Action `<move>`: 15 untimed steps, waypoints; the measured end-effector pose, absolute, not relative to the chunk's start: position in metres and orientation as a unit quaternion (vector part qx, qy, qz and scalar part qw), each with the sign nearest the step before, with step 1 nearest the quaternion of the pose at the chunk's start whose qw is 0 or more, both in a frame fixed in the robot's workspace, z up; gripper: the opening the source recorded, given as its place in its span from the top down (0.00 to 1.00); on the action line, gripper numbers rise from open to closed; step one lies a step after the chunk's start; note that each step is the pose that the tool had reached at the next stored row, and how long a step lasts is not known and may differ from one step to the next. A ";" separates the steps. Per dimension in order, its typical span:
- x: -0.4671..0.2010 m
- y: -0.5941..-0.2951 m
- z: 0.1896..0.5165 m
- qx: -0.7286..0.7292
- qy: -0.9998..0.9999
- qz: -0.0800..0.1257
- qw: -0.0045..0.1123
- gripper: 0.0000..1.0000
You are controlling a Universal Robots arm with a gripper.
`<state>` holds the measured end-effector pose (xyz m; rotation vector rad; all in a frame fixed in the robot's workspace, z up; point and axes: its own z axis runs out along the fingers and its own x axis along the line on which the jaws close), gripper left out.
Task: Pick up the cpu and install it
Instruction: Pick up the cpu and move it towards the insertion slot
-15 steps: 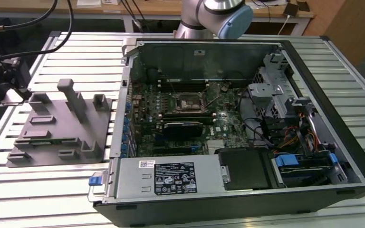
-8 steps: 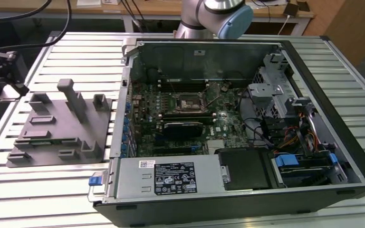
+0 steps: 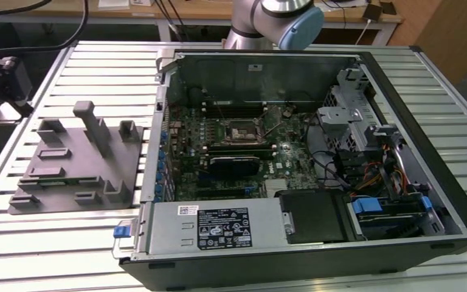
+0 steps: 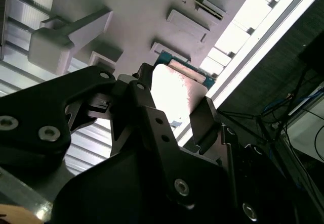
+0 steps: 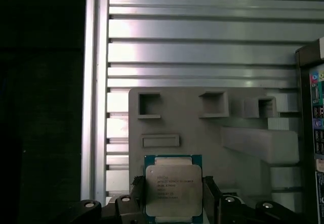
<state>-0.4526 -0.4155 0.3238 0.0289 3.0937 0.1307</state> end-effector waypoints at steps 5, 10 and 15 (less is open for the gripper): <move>-0.453 -0.415 0.333 0.009 0.999 0.042 0.024 0.46; -0.453 -0.415 0.342 0.009 0.999 0.042 0.026 0.46; -0.453 -0.415 0.351 0.009 0.999 0.042 0.028 0.46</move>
